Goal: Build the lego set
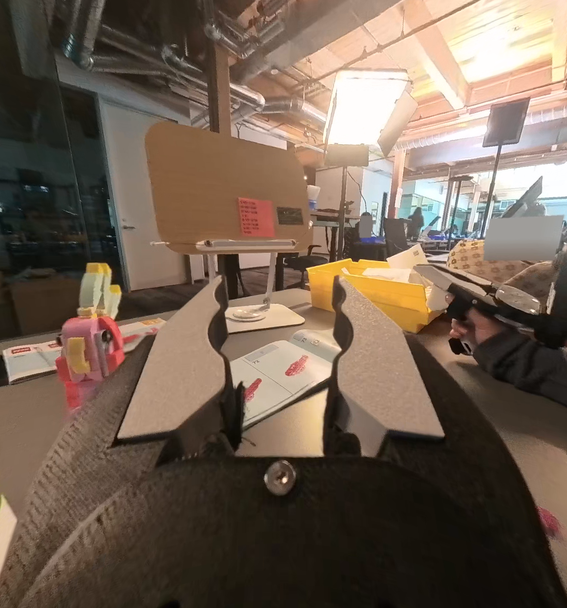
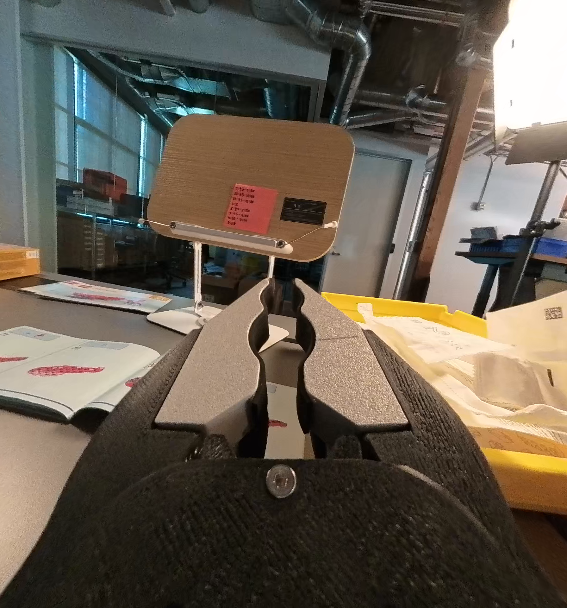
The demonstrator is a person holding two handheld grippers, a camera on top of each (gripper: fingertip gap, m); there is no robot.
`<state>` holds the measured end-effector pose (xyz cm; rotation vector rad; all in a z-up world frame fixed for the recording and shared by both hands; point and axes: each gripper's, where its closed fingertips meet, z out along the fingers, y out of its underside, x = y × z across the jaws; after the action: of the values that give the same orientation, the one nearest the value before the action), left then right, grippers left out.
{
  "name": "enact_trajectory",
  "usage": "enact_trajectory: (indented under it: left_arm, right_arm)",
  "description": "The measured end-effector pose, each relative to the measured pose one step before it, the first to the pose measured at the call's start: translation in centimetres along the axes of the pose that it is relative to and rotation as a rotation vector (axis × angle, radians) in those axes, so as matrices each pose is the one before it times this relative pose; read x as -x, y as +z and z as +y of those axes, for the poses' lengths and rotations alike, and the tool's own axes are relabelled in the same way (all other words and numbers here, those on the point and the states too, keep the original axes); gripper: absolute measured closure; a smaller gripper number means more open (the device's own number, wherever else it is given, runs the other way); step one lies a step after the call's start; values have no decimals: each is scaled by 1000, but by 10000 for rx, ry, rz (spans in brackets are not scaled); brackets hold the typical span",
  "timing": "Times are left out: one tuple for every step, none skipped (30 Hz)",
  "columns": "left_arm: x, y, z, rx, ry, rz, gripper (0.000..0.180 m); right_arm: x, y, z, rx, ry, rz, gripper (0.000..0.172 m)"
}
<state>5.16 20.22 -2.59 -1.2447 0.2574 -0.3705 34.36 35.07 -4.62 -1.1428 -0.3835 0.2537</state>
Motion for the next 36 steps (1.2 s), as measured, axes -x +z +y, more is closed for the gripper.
enact_trajectory:
  left_arm:
    - [-157, 178, 411, 226, -81, 83, 116]
    - [-114, 149, 346, 157, -72, 61, 116]
    - [-100, 103, 247, 85, -31, 35, 116]
    - [-85, 83, 187, 70, 4, 20, 116]
    - [-53, 78, 177, 92, 44, 1, 117]
    - [-33, 66, 146, 95, 74, -5, 117]
    - [-29, 37, 86, 62, 75, -10, 117]
    - [-13, 3, 9, 19, 57, -14, 118]
    - [18, -7, -13, -1, 28, -18, 118]
    - [33, -8, -3, -1, -3, -12, 118]
    - [48, -15, 5, 5, -20, -9, 118]
    - [72, 0, 13, 8, -22, -21, 119]
    - [71, -10, 20, 8, -21, -23, 119]
    - [23, 4, 30, 12, -26, -1, 119]
    - [2, 20, 40, 23, -33, 10, 119]
    - [-8, 20, 53, 24, -8, 7, 119]
    - [-30, 24, 61, 29, 33, -1, 120]
    - [-58, 27, 67, 39, 47, 12, 120]
    - [-84, 28, 49, 34, 48, 23, 120]
    - [-77, 33, 40, 28, 56, 21, 120]
    - [-76, 17, 46, 28, 62, 11, 121]
    - [-56, 16, 24, 21, 62, 10, 121]
    - [-44, 13, 11, 13, 49, 8, 121]
    - [-62, 10, 13, 8, 38, 22, 122]
    - [-60, 13, 19, 12, 32, 26, 122]
    - [-65, 25, 34, 20, 24, 33, 123]
    - [-98, 45, 83, 35, 11, 61, 123]
    - [-124, 67, 137, 67, -20, 80, 123]
    - [-128, 94, 168, 85, -34, 83, 123]
    - [-103, 68, 146, 61, -10, 55, 123]
    - [-86, 56, 117, 52, 15, 40, 123]
    - [-91, 53, 106, 52, 24, 39, 123]
    - [-79, 41, 71, 44, 24, 31, 124]
    - [-49, 32, 50, 31, 28, 21, 124]
    - [-23, 6, 26, 18, 30, 6, 124]
    - [-13, 13, 22, 14, 20, 3, 124]
  right_arm:
    - [101, 23, 38, 27, -52, -33, 165]
    - [66, 12, 46, 26, -47, -18, 166]
    - [37, 10, 31, 23, -39, -7, 166]
    - [25, 13, 27, 17, -23, -6, 166]
    - [19, 2, 13, 10, -10, -6, 166]
    - [-1, -3, 6, 4, -5, -1, 167]
    - [2, -4, 8, 6, 2, -1, 167]
    - [-5, 9, 22, 10, 3, 0, 167]
    - [4, 7, 15, 8, -2, 0, 167]
    - [2, -3, 5, 4, -4, -4, 167]
    - [19, 7, 3, 2, -7, -4, 167]
    - [9, 2, 5, 4, -7, -3, 167]
    - [6, -3, 7, 5, -2, -6, 167]
    - [4, -1, 3, 2, 0, -3, 167]
    - [1, 1, -2, -1, 1, 0, 167]
    - [1, 6, 9, 4, 4, -2, 168]
    - [-3, 4, 13, 7, 0, -1, 168]
    - [8, -3, -6, -1, -9, -1, 168]
    - [26, -3, -19, -7, -20, -10, 168]
    - [59, 3, -3, -2, -28, -17, 168]
    - [52, 11, 0, 4, -29, -17, 168]
    - [42, 1, -10, -1, -26, -12, 168]
    - [27, -15, -13, -7, -19, -6, 168]
    - [0, -7, -20, -8, -11, 7, 168]
    - [-55, -20, -53, -20, -19, 33, 169]
    - [-91, -44, -97, -40, -33, 56, 169]
    - [-81, -56, -100, -46, -26, 50, 170]
    - [-47, -34, -61, -29, -4, 25, 170]
    - [-27, -11, -14, -7, 4, 11, 171]
    - [-6, 3, 14, 7, 2, 3, 171]
    - [6, 13, 23, 11, 0, -3, 171]
    - [13, -2, 14, 4, -6, -5, 171]
    - [15, 5, -1, -1, -5, -7, 171]
    - [20, 4, 22, 7, 2, -8, 171]
    - [9, 13, 23, 11, 2, -4, 171]
    - [1, 22, 27, 11, 3, -1, 171]
